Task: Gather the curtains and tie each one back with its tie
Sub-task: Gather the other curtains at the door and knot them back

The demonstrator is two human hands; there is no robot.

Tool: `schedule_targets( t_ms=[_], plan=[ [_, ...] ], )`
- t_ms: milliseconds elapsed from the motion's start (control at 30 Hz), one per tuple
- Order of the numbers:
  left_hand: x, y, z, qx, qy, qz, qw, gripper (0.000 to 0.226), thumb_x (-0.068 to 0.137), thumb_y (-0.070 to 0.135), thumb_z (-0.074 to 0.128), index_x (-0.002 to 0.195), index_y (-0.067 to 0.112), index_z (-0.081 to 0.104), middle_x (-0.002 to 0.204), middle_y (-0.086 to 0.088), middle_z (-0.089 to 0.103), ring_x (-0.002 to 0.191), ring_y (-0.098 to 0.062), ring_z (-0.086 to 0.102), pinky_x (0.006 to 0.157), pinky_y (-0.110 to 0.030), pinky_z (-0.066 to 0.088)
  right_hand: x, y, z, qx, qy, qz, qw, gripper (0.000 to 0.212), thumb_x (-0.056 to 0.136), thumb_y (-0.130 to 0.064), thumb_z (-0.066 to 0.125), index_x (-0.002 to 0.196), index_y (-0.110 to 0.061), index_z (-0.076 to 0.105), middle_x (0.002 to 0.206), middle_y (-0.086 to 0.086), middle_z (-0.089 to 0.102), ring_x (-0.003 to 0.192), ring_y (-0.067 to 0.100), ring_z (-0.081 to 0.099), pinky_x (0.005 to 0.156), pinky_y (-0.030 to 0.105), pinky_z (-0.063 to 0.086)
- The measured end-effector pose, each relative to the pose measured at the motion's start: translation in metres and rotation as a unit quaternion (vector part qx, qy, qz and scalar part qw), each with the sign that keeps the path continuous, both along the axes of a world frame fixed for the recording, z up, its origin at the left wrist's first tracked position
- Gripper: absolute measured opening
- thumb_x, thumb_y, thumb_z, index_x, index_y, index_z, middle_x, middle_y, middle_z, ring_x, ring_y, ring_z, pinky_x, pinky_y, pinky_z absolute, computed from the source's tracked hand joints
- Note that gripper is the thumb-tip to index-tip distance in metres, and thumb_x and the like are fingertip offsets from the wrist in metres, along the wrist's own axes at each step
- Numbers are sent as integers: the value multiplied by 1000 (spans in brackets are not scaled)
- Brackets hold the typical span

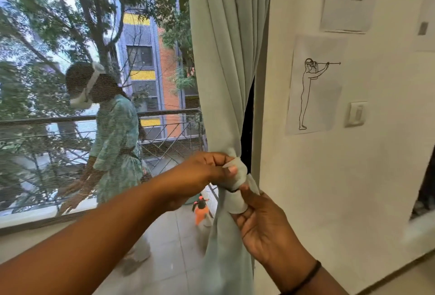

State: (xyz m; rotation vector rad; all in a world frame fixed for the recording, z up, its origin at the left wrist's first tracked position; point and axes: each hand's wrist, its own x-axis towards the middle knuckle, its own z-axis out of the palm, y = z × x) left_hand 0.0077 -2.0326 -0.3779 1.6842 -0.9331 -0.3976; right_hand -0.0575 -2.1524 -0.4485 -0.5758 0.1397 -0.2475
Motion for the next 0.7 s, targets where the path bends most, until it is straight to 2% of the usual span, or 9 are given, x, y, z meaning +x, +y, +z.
schedule_targets(
  t_ms=[67,100,167,200,333,400,500,633,700],
  plan=[
    [-1,-4,-8,-29,28,6,999,27,79,19,65,103,9,69,96,-9,72,91,-16,65,87,-24,51,0,-5,-2,6,-1,0,1000,47,75,-6,64,121,2,58,107,24,68,83,29,72,65,31,60],
    [-1,-6,-14,-36,42,12,998,33,75,24,68,107,13,69,105,-14,70,101,-28,63,99,-37,44,-1,-6,-2,9,-1,-1,1000,49,72,-8,65,120,2,59,108,24,68,87,29,71,67,31,60],
    [-2,-12,-22,-47,62,18,997,42,71,33,72,111,22,68,119,-20,63,115,-47,51,106,-58,27,-3,-9,-5,24,1,-1,1000,51,69,-10,66,118,2,61,108,23,68,87,27,72,67,30,60],
    [-3,-14,-25,-49,66,20,996,45,70,36,71,112,24,67,122,-21,61,118,-49,47,107,-61,23,-3,-11,-6,36,1,2,999,52,69,-11,66,118,3,61,107,23,69,86,27,72,67,30,60],
    [-8,-23,-29,-78,82,25,993,39,74,30,70,110,16,68,109,-13,66,105,-29,54,97,-49,31,-4,-14,-12,73,-2,27,997,50,69,-12,68,116,3,62,107,23,69,93,30,70,75,39,58],
    [-9,-28,-30,-85,87,25,992,33,77,27,67,108,16,68,106,-9,67,104,-26,54,93,-46,31,-5,-17,-14,73,-3,32,997,50,68,-14,69,115,1,63,107,22,69,93,31,70,76,43,56],
    [-11,-34,-31,-108,105,38,988,30,79,22,62,108,16,68,104,-5,68,100,-21,57,95,-40,36,-7,-20,-13,63,-7,20,998,44,74,-17,62,115,-1,63,106,21,70,92,30,70,79,42,55],
    [-15,-39,-30,-104,112,43,987,30,80,25,59,107,15,68,103,-5,69,96,-19,60,89,-34,40,-8,-17,-16,30,0,-20,999,30,93,-9,50,119,0,61,112,22,67,105,37,64,98,49,48],
    [-18,-36,-27,-67,76,44,994,27,83,28,58,104,16,69,101,-7,69,94,-24,61,87,-36,45,-8,-18,-13,6,5,-36,999,26,93,-4,49,114,2,63,109,23,68,103,36,65,94,45,51]
  ],
)
